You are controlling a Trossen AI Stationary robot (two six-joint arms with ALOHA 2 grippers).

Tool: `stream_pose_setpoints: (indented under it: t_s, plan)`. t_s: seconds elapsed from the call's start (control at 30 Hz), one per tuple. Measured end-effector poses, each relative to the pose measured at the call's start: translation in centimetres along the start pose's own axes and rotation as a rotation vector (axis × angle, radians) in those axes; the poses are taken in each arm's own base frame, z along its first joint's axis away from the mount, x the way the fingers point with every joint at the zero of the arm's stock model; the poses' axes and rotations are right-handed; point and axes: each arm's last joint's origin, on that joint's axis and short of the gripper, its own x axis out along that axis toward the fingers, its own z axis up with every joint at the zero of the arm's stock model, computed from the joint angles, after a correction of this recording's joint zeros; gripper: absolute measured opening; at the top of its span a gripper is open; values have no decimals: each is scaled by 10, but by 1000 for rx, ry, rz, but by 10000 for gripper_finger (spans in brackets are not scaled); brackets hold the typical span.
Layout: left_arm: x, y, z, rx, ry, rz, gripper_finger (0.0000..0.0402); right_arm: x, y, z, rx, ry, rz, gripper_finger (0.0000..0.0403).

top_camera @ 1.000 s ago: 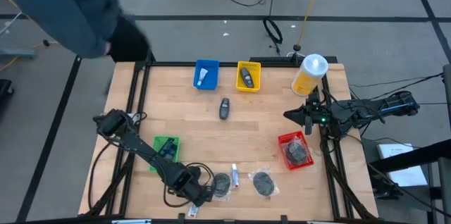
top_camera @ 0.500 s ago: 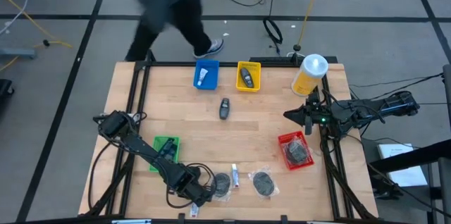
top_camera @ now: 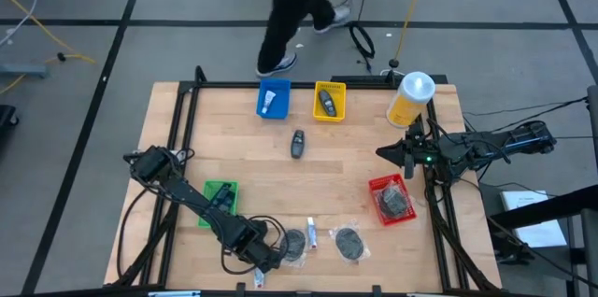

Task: Pick & Place Travel size toiletries
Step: Put the white toothpaste into the blue basket

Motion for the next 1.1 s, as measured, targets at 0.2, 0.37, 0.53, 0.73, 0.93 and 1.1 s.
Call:
stream_pose_setpoints:
  t_s: [0.2, 0.37, 0.53, 0.73, 0.93, 1.1]
  plan:
    - [-16, -5, 2, 20, -69, -85, 75, 0, 0, 0, 0, 0, 1, 38]
    - [-44, -11, 8, 43, -116, -175, 75, 0, 0, 0, 0, 0, 0, 38]
    - [-83, -16, 30, 73, -252, -263, 75, 0, 0, 0, 0, 1, 0, 38]
    - [-129, -14, 69, 135, -406, -287, 76, 3, 1, -2, -2, 28, 6, 38]
    - [-172, -8, 113, 207, -528, -296, 76, 9, 1, -5, 11, 48, -17, 38]
    - [-206, 3, 153, 246, -630, -290, 76, 20, 6, -6, 4, 40, -8, 38]
